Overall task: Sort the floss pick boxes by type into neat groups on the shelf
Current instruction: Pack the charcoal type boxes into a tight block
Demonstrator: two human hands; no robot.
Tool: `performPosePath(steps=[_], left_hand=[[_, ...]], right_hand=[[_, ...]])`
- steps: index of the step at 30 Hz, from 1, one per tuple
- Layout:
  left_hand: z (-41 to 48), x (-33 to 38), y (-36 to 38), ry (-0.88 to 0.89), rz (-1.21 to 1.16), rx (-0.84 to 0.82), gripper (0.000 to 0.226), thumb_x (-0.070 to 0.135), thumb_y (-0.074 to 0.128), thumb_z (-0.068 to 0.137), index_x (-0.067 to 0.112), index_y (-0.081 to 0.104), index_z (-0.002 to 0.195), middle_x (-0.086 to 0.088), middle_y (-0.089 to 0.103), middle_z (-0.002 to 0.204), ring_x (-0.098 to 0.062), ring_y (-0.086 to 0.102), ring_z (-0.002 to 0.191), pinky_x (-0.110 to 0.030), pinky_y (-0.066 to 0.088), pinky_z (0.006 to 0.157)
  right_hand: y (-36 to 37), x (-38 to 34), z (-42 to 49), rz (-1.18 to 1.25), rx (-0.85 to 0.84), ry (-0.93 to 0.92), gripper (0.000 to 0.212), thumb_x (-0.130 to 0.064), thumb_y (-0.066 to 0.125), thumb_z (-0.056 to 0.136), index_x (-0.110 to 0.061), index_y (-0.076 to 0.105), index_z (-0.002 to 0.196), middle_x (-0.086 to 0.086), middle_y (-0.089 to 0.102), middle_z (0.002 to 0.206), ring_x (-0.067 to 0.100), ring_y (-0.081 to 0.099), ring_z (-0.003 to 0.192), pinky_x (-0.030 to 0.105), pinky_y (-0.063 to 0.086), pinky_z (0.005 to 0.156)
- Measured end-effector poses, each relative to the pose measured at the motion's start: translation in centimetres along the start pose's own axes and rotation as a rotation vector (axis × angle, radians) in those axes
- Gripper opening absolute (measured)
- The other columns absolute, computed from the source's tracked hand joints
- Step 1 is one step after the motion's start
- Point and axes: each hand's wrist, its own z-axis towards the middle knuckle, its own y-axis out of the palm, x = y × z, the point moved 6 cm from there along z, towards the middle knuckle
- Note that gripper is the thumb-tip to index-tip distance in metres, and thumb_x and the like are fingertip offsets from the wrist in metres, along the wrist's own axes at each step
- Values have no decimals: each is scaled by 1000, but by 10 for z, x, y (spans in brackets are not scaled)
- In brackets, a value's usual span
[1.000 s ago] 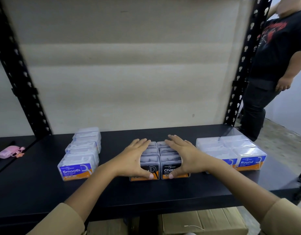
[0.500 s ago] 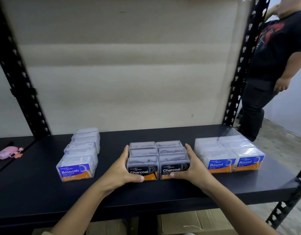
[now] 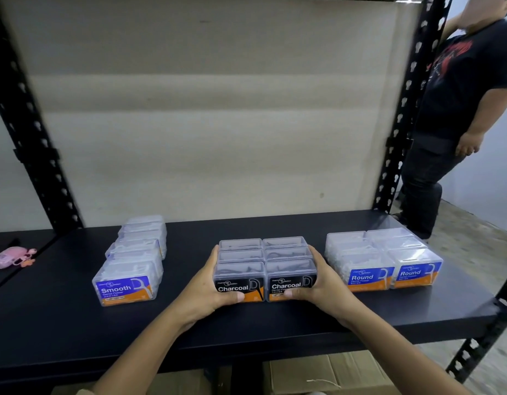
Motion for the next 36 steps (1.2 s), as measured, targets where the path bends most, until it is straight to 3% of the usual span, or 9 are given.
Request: performPosePath(steps=[6, 8, 10, 12, 14, 17, 20, 23, 36], left_hand=[[1, 1, 1, -15, 16, -25, 116, 23, 83, 64, 36, 5, 149, 22, 51, 132, 0, 49, 123, -32, 33, 113], [-1, 3, 0, -35, 46, -38, 124, 25, 85, 63, 33, -4, 149, 31, 44, 130, 2, 45, 124, -24, 31, 111], [-3, 11, -6, -38, 123, -17, 130, 30, 85, 62, 31, -14, 148, 34, 30, 136, 0, 35, 130, -18, 26, 107], [-5, 25, -14, -5, 281, 18, 135, 44, 83, 57, 32, -17, 146, 21, 7, 154, -6, 14, 143, -22, 18, 113], [-4, 40, -18, 50, 459, 4, 133, 47, 81, 60, 30, -19, 146, 14, -17, 155, -8, -10, 145, -28, 6, 118], [5, 54, -14, 104, 760, -86, 129, 53, 75, 66, 23, -22, 145, 9, -29, 151, -12, -26, 141, -36, -5, 119], [17, 55, -8, 91, 979, -150, 128, 63, 70, 65, 21, -21, 146, 2, -29, 153, -19, -28, 140, -43, -8, 118], [24, 51, 1, 50, 1017, -218, 126, 64, 69, 66, 20, -17, 147, -1, -24, 156, -22, -25, 142, -44, -6, 119], [21, 49, 11, 80, 1013, -197, 118, 62, 67, 70, 16, -7, 149, 2, -8, 159, -21, -10, 146, -37, 11, 120]], right_hand=[[-1, -4, -3, -30, -39, 15, 84, -19, 83, 66, -37, 32, 131, -20, 59, 117, -6, 56, 108, 25, 45, 101], [-3, -10, -5, -67, -65, 32, 87, -22, 83, 67, -39, 26, 130, -27, 52, 118, -10, 54, 104, 15, 41, 101], [-7, -16, -6, -142, -52, 33, 105, -29, 82, 67, -30, 10, 144, -23, 39, 132, -5, 42, 120, 9, 29, 102], [-11, -26, -6, -270, -26, -31, 120, -38, 80, 65, -23, -6, 148, -9, 20, 153, 8, 24, 138, 21, 23, 110], [-10, -41, -5, -403, -48, -128, 121, -44, 77, 67, -24, -10, 148, -6, 2, 158, 12, 7, 145, 29, 16, 116], [-6, -55, 7, -701, -146, -201, 119, -56, 70, 70, -21, -14, 147, -5, -12, 158, 13, -14, 145, 37, 0, 120], [1, -55, 23, -928, -275, -180, 122, -65, 65, 67, -20, -14, 148, -1, -16, 158, 17, -19, 144, 46, -6, 117], [8, -47, 30, -1047, -370, -145, 122, -67, 66, 66, -20, -12, 148, 2, -16, 158, 19, -19, 144, 49, -9, 116], [8, -39, 32, -1094, -365, -180, 117, -67, 64, 68, -23, -8, 149, -2, -9, 159, 17, -10, 146, 47, -3, 117]])
